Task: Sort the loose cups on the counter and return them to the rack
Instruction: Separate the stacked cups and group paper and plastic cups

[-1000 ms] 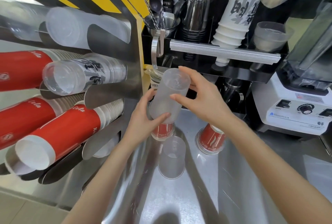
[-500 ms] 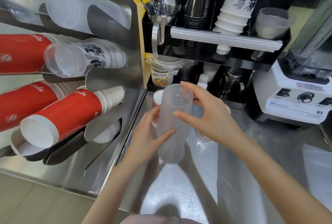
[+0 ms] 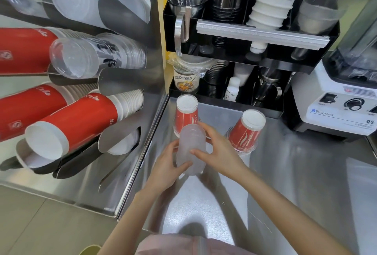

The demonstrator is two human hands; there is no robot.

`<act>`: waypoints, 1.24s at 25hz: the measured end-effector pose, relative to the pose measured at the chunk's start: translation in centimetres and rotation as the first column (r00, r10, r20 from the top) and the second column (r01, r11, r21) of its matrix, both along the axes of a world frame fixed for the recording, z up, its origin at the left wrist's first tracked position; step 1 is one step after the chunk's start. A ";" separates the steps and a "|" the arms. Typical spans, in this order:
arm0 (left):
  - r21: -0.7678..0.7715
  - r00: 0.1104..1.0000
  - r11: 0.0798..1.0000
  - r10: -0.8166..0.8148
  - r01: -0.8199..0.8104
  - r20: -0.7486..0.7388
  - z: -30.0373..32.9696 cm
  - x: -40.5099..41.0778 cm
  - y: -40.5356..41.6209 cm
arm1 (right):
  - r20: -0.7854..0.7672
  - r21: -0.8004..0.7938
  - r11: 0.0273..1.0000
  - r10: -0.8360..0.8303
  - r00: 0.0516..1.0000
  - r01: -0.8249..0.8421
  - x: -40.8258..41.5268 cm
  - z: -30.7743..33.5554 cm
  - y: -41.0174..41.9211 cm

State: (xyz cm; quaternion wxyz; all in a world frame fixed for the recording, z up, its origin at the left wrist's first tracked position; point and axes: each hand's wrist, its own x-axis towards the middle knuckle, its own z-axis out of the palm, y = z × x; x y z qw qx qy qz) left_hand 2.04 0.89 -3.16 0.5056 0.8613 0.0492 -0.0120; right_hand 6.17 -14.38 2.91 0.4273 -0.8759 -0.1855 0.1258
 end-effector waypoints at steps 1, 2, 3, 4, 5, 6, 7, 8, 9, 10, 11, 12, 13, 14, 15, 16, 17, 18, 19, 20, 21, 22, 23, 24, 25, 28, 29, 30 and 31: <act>0.001 1.000 1.000 0.002 -0.002 -0.006 -0.2 -0.1 0.1 | -0.005 -0.003 1.000 0.002 1.000 -0.002 -0.1 -0.3 0.1; 0.003 1.000 1.000 0.000 0.000 -0.010 -0.4 -0.1 0.2 | -0.006 0.000 1.000 0.002 1.000 -0.002 -0.2 -0.5 0.2; 0.006 1.000 1.000 -0.007 0.007 -0.012 -0.5 -0.1 0.3 | -0.006 0.004 1.000 0.000 1.000 0.000 -0.2 -0.6 0.2; 0.009 1.000 1.000 -0.015 0.015 -0.012 -0.5 -0.1 0.4 | -0.006 0.007 1.000 0.001 1.000 -0.001 -0.2 -0.7 0.2; 0.006 1.000 1.000 -0.021 0.021 -0.010 -0.3 0.0 0.5 | -0.006 0.008 1.000 0.006 1.000 -0.005 -0.2 -0.7 0.2; -0.007 1.000 1.000 -0.028 0.028 -0.008 0.0 0.0 0.6 | -0.012 0.001 1.000 0.016 1.000 -0.016 -0.1 -0.7 0.1; -0.031 0.999 0.999 -0.037 0.037 -0.002 0.5 0.1 0.7 | -0.025 -0.007 0.999 0.035 0.999 -0.035 -0.1 -0.6 0.0; -0.061 0.999 0.997 -0.049 0.050 0.013 1.0 0.1 0.8 | -0.043 -0.007 0.998 0.055 0.998 -0.056 0.0 -0.4 -0.2; -0.090 0.998 0.994 -0.051 0.054 0.033 1.7 0.2 0.9 | -0.063 0.015 0.998 0.066 0.996 -0.065 0.0 -0.2 -0.4; -0.119 0.998 0.992 -0.039 0.044 0.051 2.5 0.3 1.1 | -0.082 0.057 0.997 0.051 0.995 -0.047 0.2 0.1 -0.5; -0.142 0.998 0.990 -0.014 0.024 0.067 3.2 0.5 1.3 | -0.105 0.103 0.995 0.012 0.994 -0.001 0.5 0.5 -0.6; -0.154 0.996 0.988 0.020 -0.006 0.085 3.8 0.9 1.6 | -0.135 0.139 0.988 -0.041 0.990 0.060 0.9 0.8 -0.8; -0.156 0.993 0.987 0.059 -0.043 0.103 4.4 1.4 1.8 | -0.162 0.156 0.981 -0.093 0.982 0.118 1.4 0.9 -0.9; -0.147 0.988 0.986 0.094 -0.075 0.121 4.9 2.1 2.0 | -0.179 0.149 0.975 -0.136 0.974 0.163 2.0 0.9 -1.0; -0.130 0.983 0.986 0.118 -0.100 0.139 5.2 3.0 2.2 | -0.184 0.126 0.974 -0.165 0.969 0.190 2.7 0.8 -0.9; -0.097 0.979 0.989 0.129 -0.114 0.156 5.6 3.9 2.4 | -0.182 0.100 0.974 -0.181 0.966 0.201 3.4 0.6 -0.8; -0.053 0.978 0.992 0.126 -0.119 0.165 5.9 4.9 2.5 | -0.179 0.077 0.977 -0.183 0.967 0.199 4.1 0.4 -0.6; -0.002 0.982 0.994 0.109 -0.110 0.157 6.2 5.9 2.5 | -0.175 0.055 0.980 -0.178 0.968 0.191 4.9 0.3 -0.3; 0.046 0.987 0.995 0.086 -0.092 0.133 6.4 6.9 2.5 | -0.174 0.032 0.984 -0.170 0.970 0.178 5.7 0.2 0.0; 0.081 0.993 0.994 0.062 -0.071 0.105 6.5 7.7 2.5 | -0.172 0.006 0.986 -0.161 0.972 0.165 6.4 0.1 0.5; 0.103 0.996 0.994 0.037 -0.046 0.086 6.5 8.6 2.5 | -0.168 -0.016 0.988 -0.152 0.974 0.151 7.1 0.0 0.9; 0.124 0.997 0.992 0.005 -0.014 0.075 6.5 9.3 2.3 | -0.164 -0.029 0.990 -0.142 0.976 0.139 7.7 0.0 1.3; 0.145 0.998 0.989 -0.028 0.018 0.065 6.4 9.9 2.2 | -0.164 -0.033 0.991 -0.134 0.977 0.130 8.1 0.0 1.8; 0.162 0.997 0.986 -0.057 0.048 0.050 6.3 10.4 2.0 | -0.163 -0.032 0.992 -0.125 0.979 0.121 8.4 0.0 2.1; 0.168 0.996 0.983 -0.076 0.069 0.037 6.2 10.7 1.8 | -0.158 -0.030 0.994 -0.113 0.981 0.109 8.6 -0.1 2.4; 0.166 0.998 0.984 -0.067 0.063 0.018 5.7 11.2 1.6 | -0.120 -0.024 0.998 -0.063 0.991 0.061 8.9 0.0 2.7; 0.161 0.998 0.986 -0.056 0.051 0.027 5.7 11.2 1.6 | -0.115 -0.017 0.999 -0.049 0.992 0.047 8.9 0.0 2.6; 0.155 0.998 0.987 -0.048 0.041 0.040 5.8 11.2 1.6 | -0.115 -0.013 0.999 -0.037 0.993 0.035 9.0 0.0 2.5; 0.150 0.997 0.988 -0.047 0.038 0.053 6.0 11.2 1.6 | -0.117 -0.011 1.000 -0.027 0.993 0.026 9.1 0.0 2.4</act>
